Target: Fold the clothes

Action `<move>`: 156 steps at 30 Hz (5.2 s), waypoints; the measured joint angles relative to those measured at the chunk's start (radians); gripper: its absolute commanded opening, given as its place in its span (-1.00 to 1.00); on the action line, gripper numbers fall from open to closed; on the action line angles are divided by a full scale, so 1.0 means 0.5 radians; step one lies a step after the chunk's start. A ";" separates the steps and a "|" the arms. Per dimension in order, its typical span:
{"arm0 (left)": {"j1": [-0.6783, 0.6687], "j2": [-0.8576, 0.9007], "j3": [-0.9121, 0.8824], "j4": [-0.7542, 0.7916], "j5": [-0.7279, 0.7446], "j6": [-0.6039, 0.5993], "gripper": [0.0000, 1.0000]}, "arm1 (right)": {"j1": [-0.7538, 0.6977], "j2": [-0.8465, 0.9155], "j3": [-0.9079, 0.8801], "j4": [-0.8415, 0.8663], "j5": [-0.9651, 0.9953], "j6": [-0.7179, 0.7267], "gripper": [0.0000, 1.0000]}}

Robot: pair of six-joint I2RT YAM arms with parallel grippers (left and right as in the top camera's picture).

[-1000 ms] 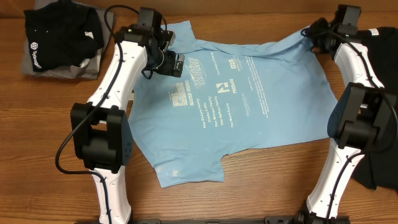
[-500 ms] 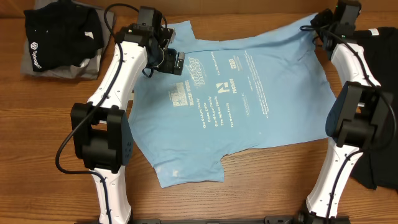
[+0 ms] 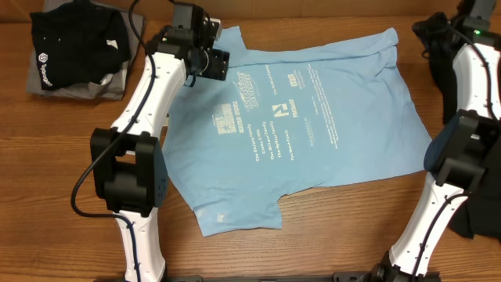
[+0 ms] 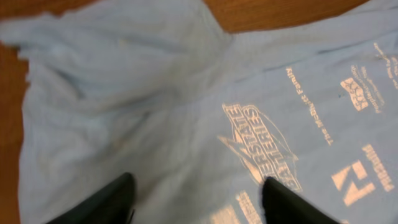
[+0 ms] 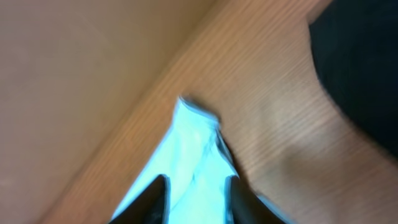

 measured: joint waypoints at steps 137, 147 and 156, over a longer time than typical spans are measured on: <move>-0.490 -0.846 -0.781 -1.695 -0.108 -0.822 1.00 | -0.170 -0.848 -0.025 -1.350 0.801 -0.105 1.00; -0.695 -0.846 -1.373 -1.464 0.023 -0.900 1.00 | -0.311 -0.796 -0.025 -1.321 0.808 -0.135 1.00; -0.694 -0.974 -1.736 -1.062 0.009 -1.029 1.00 | -0.324 -0.629 -0.027 -1.297 0.808 -0.140 1.00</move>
